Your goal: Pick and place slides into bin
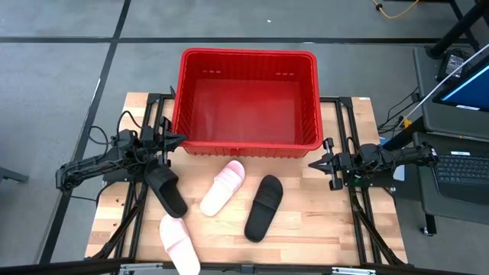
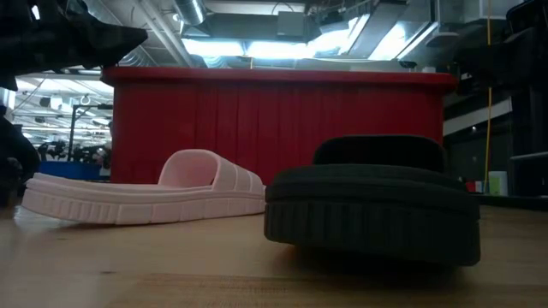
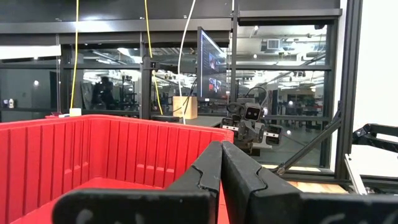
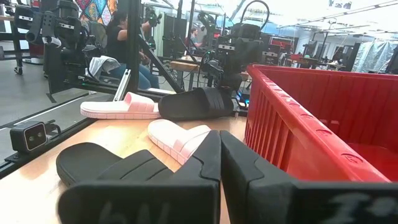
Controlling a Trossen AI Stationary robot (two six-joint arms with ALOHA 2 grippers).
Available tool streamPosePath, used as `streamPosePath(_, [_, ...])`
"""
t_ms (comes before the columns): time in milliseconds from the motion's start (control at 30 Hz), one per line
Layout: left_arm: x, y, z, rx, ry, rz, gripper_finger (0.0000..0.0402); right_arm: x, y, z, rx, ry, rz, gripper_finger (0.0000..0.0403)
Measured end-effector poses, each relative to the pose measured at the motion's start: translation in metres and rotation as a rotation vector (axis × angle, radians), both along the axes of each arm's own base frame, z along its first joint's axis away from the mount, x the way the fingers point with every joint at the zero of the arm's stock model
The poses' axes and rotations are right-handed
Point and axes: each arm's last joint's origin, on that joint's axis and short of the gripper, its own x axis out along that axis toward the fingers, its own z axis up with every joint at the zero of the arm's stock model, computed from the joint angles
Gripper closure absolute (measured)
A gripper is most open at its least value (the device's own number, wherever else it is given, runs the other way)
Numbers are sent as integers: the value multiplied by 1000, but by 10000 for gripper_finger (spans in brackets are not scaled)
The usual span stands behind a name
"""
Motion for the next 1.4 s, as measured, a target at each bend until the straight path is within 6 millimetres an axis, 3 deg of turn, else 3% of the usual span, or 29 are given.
streamPosePath(1033, [0,0,0,0,0,0,398,0,0,-4,-6,39,0,397])
streamPosePath(1400, [0,0,0,22,3,7,398,1,0,-4,102,52,8,397])
